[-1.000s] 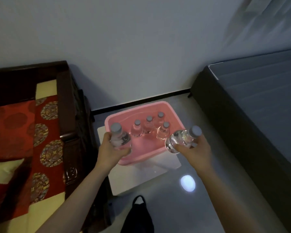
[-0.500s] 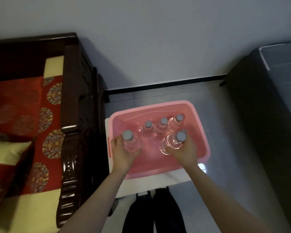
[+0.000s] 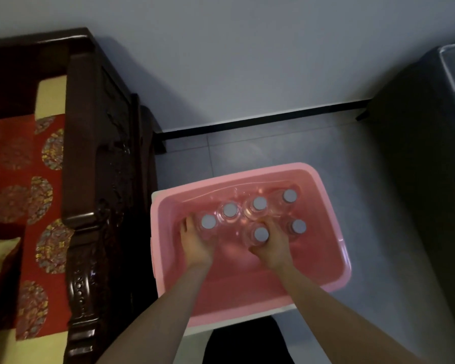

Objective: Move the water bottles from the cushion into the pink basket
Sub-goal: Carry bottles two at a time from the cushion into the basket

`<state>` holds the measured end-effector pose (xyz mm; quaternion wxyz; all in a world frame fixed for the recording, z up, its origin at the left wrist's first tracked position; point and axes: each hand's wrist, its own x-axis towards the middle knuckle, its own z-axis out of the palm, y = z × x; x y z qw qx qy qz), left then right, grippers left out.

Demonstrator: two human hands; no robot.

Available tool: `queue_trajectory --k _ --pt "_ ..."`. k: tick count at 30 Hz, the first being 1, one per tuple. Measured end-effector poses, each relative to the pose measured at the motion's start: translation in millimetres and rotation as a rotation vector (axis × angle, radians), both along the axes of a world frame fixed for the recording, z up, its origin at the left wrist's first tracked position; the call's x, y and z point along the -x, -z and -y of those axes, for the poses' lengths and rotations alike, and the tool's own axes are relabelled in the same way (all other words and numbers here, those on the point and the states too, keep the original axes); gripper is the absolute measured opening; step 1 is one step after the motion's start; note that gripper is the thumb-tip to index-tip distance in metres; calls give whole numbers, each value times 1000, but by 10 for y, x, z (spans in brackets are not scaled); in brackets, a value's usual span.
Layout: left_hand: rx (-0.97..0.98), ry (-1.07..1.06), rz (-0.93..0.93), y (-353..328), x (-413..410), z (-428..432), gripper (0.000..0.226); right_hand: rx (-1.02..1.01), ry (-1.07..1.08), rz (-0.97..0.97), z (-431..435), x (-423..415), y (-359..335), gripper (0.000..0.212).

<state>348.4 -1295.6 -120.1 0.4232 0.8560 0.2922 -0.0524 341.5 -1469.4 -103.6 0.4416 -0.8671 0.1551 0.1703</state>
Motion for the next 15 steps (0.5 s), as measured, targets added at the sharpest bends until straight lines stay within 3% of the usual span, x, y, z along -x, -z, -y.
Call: queue_trajectory --k 4,7,11,15 --pt "74 -79 -14 168 -91 -33 87 2 28 -23 -23 24 102 60" --pt "157 -168 -38 237 -168 -33 68 9 35 -15 -15 34 147 62" --pt "79 -95 -57 411 -160 -102 91 18 43 -45 -31 10 92 65" --pt "99 -33 -32 111 -229 -104 82 173 -24 25 -32 48 -102 61"
